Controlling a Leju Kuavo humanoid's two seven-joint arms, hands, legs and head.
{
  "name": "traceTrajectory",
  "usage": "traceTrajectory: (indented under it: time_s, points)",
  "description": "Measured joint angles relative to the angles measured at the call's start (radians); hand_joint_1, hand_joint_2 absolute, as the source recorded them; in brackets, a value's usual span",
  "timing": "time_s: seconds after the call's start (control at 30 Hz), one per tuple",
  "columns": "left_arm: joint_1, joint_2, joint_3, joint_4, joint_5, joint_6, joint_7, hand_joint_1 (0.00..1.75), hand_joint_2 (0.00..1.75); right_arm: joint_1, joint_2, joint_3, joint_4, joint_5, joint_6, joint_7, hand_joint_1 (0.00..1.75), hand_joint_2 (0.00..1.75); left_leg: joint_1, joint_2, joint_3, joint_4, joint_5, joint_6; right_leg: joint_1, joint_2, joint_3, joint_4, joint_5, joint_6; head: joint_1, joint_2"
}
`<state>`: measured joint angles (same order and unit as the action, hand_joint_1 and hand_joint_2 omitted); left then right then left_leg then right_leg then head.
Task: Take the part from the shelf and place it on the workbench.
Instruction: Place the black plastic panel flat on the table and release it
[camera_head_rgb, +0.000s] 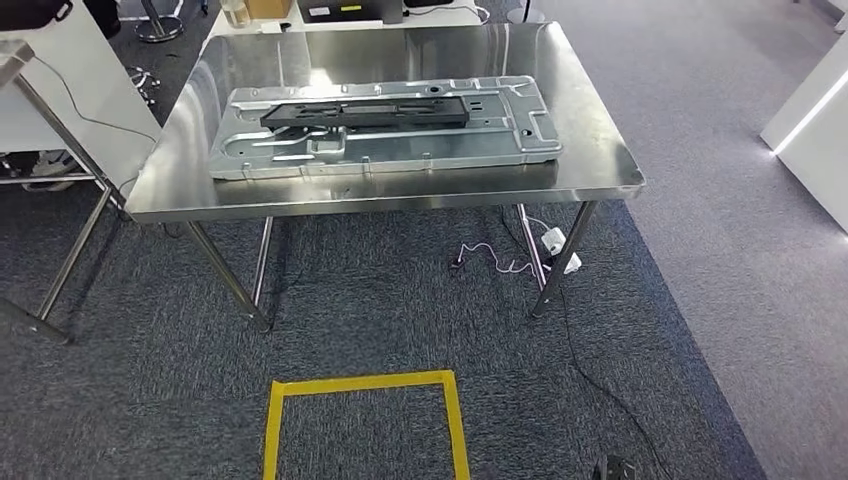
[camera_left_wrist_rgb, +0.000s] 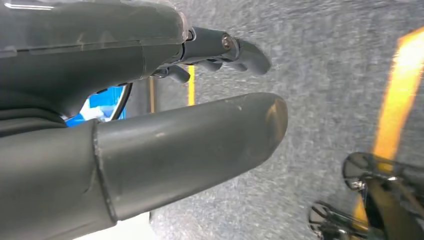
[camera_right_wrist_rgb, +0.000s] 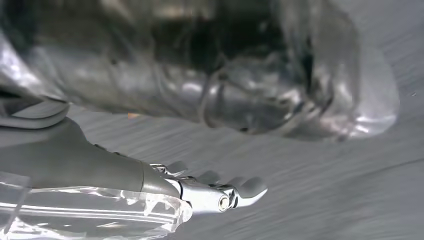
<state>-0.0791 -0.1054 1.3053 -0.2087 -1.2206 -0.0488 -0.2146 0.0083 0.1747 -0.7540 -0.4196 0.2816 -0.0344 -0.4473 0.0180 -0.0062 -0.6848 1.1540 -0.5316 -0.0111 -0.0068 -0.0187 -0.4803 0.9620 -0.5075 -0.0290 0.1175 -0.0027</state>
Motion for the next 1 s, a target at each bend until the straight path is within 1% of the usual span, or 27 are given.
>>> traceTrajectory:
  time_s: [0.03, 0.07, 0.1, 0.13, 0.17, 0.2, 0.23, 0.27, 0.3, 0.37, 0.4, 0.43, 0.5, 0.53, 0.57, 0.6, 0.63, 0.67, 0.7, 0.73, 0.77, 0.8, 0.87, 0.9, 0.93, 0.97, 1.0]
  points:
    - [0.001, 0.0, 0.001, 0.0, 0.0, 0.0, -0.002, 0.0, 0.0, -0.003, 0.0, -0.018, 0.031, 0.015, -0.041, 0.05, 0.0, 0.0, 0.001, 0.0, -0.014, 0.064, -0.035, -0.004, 0.002, -0.008, -0.013, 0.002, 0.009, -0.001, 0.0, 0.0]
    - [0.002, 0.0, 0.002, 0.0, 0.0, 0.0, -0.004, 0.0, 0.0, -0.005, 0.001, -0.031, 0.058, 0.029, -0.071, 0.089, 0.0, 0.0, 0.001, 0.0, -0.021, 0.115, -0.044, -0.008, 0.003, -0.017, -0.026, 0.005, 0.016, -0.001, 0.0, 0.0]
    - [0.002, 0.0, 0.003, 0.0, 0.0, 0.001, -0.005, 0.0, 0.0, -0.008, 0.003, -0.04, 0.08, 0.04, -0.092, 0.117, 0.0, 0.0, 0.001, 0.001, -0.015, 0.139, -0.03, -0.01, 0.004, -0.026, -0.039, 0.01, 0.022, 0.0, 0.0, 0.0]
    - [0.002, 0.0, 0.004, 0.0, 0.0, 0.002, -0.006, 0.0, 0.0, -0.012, 0.005, -0.047, 0.098, 0.048, -0.107, 0.137, 0.0, 0.0, 0.001, 0.003, 0.008, 0.13, -0.002, -0.01, 0.005, -0.036, -0.051, 0.016, 0.027, 0.002, 0.0, 0.0]
    - [0.002, 0.0, 0.004, 0.0, 0.0, 0.002, -0.007, 0.0, 0.0, -0.015, 0.007, -0.052, 0.113, 0.053, -0.115, 0.148, 0.0, 0.0, 0.001, 0.011, 0.051, 0.083, 0.024, -0.009, 0.005, -0.045, -0.062, 0.023, 0.03, 0.003, 0.0, 0.0]
    - [0.001, 0.001, 0.005, 0.0, 0.0, 0.003, -0.007, 0.0, 0.0, -0.019, 0.008, -0.057, 0.124, 0.056, -0.12, 0.153, 0.0, 0.0, -0.001, 0.03, 0.105, 0.013, 0.033, -0.006, 0.006, -0.055, -0.07, 0.032, 0.031, 0.006, 0.0, 0.0]
    - [-0.001, 0.001, 0.005, 0.0, 0.0, 0.003, -0.008, 0.0, 0.0, -0.022, 0.01, -0.06, 0.135, 0.058, -0.122, 0.156, 0.0, 0.0, -0.005, 0.049, 0.154, -0.058, 0.03, 0.0, 0.007, -0.064, -0.076, 0.041, 0.033, 0.01, 0.0, 0.0]
    - [-0.003, 0.001, 0.005, 0.0, 0.0, 0.003, -0.008, 0.0, 0.0, -0.025, 0.01, -0.064, 0.144, 0.06, -0.123, 0.157, 0.0, 0.0, -0.009, 0.064, 0.187, -0.114, 0.019, 0.006, 0.009, -0.074, -0.081, 0.048, 0.034, 0.015, 0.0, 0.0]
    - [-0.004, 0.002, 0.005, 0.0, 0.0, 0.004, -0.009, 0.0, 0.0, -0.028, 0.011, -0.067, 0.15, 0.061, -0.124, 0.158, 0.0, 0.0, -0.013, 0.071, 0.2, -0.145, 0.008, 0.013, 0.011, -0.083, -0.084, 0.053, 0.037, 0.02, 0.0, 0.0]
    - [-0.001, 0.002, 0.006, 0.0, 0.001, 0.005, -0.008, 0.0, 0.0, -0.036, 0.012, -0.072, 0.161, 0.072, -0.125, 0.174, 0.0, 0.0, -0.012, 0.057, 0.193, -0.16, 0.01, 0.029, 0.011, -0.096, -0.086, 0.056, 0.04, 0.032, 0.0, 0.0]
    - [0.001, 0.001, 0.007, 0.0, 0.002, 0.005, -0.008, 0.0, 0.0, -0.039, 0.012, -0.073, 0.165, 0.085, -0.125, 0.196, 0.0, 0.0, -0.009, 0.049, 0.19, -0.163, 0.016, 0.037, 0.009, -0.081, -0.089, 0.065, 0.032, 0.038, 0.0, 0.0]
    - [0.003, 0.001, 0.008, 0.0, 0.003, 0.006, -0.006, 0.0, 0.0, -0.04, 0.013, -0.073, 0.17, 0.102, -0.127, 0.224, 0.0, 0.0, -0.006, 0.041, 0.186, -0.167, 0.023, 0.045, 0.007, -0.058, -0.098, 0.088, 0.011, 0.044, 0.0, 0.0]
    - [0.003, 0.0, 0.009, 0.0, 0.004, 0.006, -0.002, 0.0, 0.0, -0.04, 0.015, -0.07, 0.181, 0.135, -0.134, 0.291, 0.0, 0.0, -0.004, 0.025, 0.174, -0.169, 0.037, 0.056, 0.002, -0.005, -0.141, 0.193, -0.063, 0.054, 0.0, 0.0]
    - [0.003, 0.0, 0.009, 0.0, 0.004, 0.006, -0.001, 0.0, 0.0, -0.039, 0.016, -0.068, 0.187, 0.146, -0.137, 0.317, 0.0, 0.0, -0.004, 0.015, 0.167, -0.167, 0.042, 0.058, 0.0, 0.006, -0.166, 0.258, -0.097, 0.056, 0.0, 0.0]
    - [0.003, 0.0, 0.01, 0.0, 0.005, 0.006, 0.0, 0.0, 0.0, -0.038, 0.018, -0.065, 0.192, 0.157, -0.14, 0.337, 0.0, 0.0, -0.004, 0.003, 0.16, -0.166, 0.047, 0.058, -0.002, 0.01, -0.185, 0.309, -0.117, 0.057, 0.0, 0.0]
    - [0.004, 0.0, 0.011, 0.0, 0.006, 0.006, 0.0, 0.0, 0.0, -0.037, 0.02, -0.061, 0.196, 0.167, -0.14, 0.349, 0.0, 0.0, -0.005, -0.01, 0.155, -0.164, 0.051, 0.057, -0.003, 0.013, -0.187, 0.326, -0.116, 0.057, 0.0, 0.0]
    - [0.005, 0.0, 0.012, 0.0, 0.006, 0.006, 0.001, 0.0, 0.0, -0.036, 0.022, -0.056, 0.199, 0.177, -0.139, 0.353, 0.0, 0.0, -0.005, -0.023, 0.151, -0.162, 0.054, 0.054, -0.004, 0.016, -0.169, 0.303, -0.095, 0.056, 0.0, 0.0]
    - [0.006, 0.0, 0.014, 0.0, 0.006, 0.006, 0.001, 0.0, 0.0, -0.035, 0.023, -0.051, 0.201, 0.186, -0.136, 0.354, 0.0, 0.0, -0.005, -0.036, 0.149, -0.161, 0.057, 0.052, -0.006, 0.024, -0.136, 0.245, -0.061, 0.054, 0.0, 0.0]
    - [0.006, 0.0, 0.015, 0.0, 0.006, 0.006, 0.001, 0.0, 0.0, -0.034, 0.024, -0.047, 0.202, 0.195, -0.132, 0.353, 0.0, 0.0, -0.004, -0.047, 0.147, -0.159, 0.058, 0.049, -0.007, 0.044, -0.096, 0.171, -0.03, 0.05, 0.0, 0.0]
    - [0.005, -0.001, 0.017, 0.0, 0.006, 0.005, 0.002, 0.0, 0.0, -0.033, 0.024, -0.042, 0.203, 0.206, -0.128, 0.352, 0.0, 0.0, -0.005, -0.057, 0.145, -0.156, 0.06, 0.045, -0.007, 0.064, -0.064, 0.107, -0.009, 0.045, 0.0, 0.0]
    - [0.003, -0.001, 0.018, 0.0, 0.006, 0.005, 0.002, 0.0, 0.0, -0.033, 0.024, -0.036, 0.205, 0.217, -0.124, 0.351, 0.0, 0.0, -0.005, -0.066, 0.14, -0.154, 0.062, 0.04, -0.007, 0.08, -0.044, 0.063, 0.001, 0.042, 0.0, 0.0]
    - [0.002, -0.002, 0.018, 0.0, 0.005, 0.004, 0.002, 0.0, 0.0, -0.034, 0.024, -0.029, 0.206, 0.232, -0.121, 0.351, 0.0, 0.0, -0.005, -0.074, 0.135, -0.153, 0.065, 0.034, -0.006, 0.089, -0.037, 0.043, 0.001, 0.039, 0.0, 0.0]
    - [0.002, -0.001, 0.02, 0.0, 0.002, 0.002, 0.001, 0.0, 0.0, -0.037, 0.025, -0.01, 0.208, 0.267, -0.118, 0.356, 0.0, 0.0, -0.003, -0.091, 0.126, -0.154, 0.071, 0.02, -0.005, 0.073, -0.038, 0.039, 0.004, 0.032, 0.0, 0.0]
    - [0.004, 0.0, 0.021, 0.0, 0.0, 0.0, 0.002, 0.0, 0.0, -0.038, 0.025, 0.001, 0.208, 0.287, -0.118, 0.361, 0.0, 0.0, -0.002, -0.087, 0.121, -0.15, 0.069, 0.015, -0.006, 0.063, -0.037, 0.035, 0.008, 0.026, 0.0, 0.0]
    - [0.004, 0.0, 0.021, 0.0, -0.002, -0.001, 0.002, 0.0, 0.0, -0.038, 0.025, 0.013, 0.209, 0.308, -0.118, 0.368, 0.0, 0.0, -0.002, -0.071, 0.111, -0.131, 0.055, 0.011, -0.007, 0.05, -0.037, 0.03, 0.012, 0.019, 0.0, 0.0]
    - [0.004, 0.0, 0.022, 0.0, -0.002, -0.002, 0.003, 0.0, 0.0, -0.037, 0.025, 0.026, 0.209, 0.327, -0.118, 0.377, 0.0, 0.0, -0.002, -0.05, 0.093, -0.092, 0.029, 0.007, -0.009, 0.037, -0.037, 0.026, 0.015, 0.012, 0.0, 0.0]
    - [0.003, 0.001, 0.022, 0.0, -0.004, -0.002, 0.004, 0.0, 0.0, -0.036, 0.026, 0.037, 0.211, 0.341, -0.117, 0.387, 0.0, 0.0, -0.001, -0.027, 0.067, -0.033, -0.007, 0.004, -0.006, 0.024, -0.038, 0.025, 0.016, 0.009, 0.0, 0.0]
